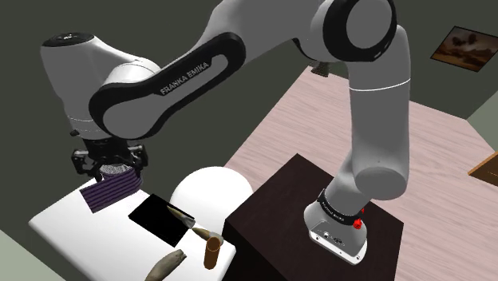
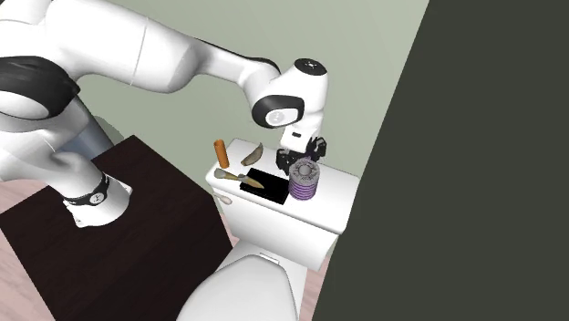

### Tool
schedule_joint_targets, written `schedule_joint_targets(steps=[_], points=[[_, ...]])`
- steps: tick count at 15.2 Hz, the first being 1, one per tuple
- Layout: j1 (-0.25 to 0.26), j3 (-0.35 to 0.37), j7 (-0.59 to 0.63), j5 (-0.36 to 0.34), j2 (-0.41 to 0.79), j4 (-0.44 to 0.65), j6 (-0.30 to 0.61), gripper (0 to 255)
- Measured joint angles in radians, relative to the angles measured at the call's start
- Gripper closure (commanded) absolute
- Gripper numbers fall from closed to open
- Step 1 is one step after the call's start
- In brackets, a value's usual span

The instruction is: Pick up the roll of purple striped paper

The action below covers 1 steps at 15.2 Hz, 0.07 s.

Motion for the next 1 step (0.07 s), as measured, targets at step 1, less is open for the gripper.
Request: schedule_joint_targets(steps=[1], points=[[-0.002,0.003,-0.001,0.003,-0.007,-0.003,-0.003,255]])
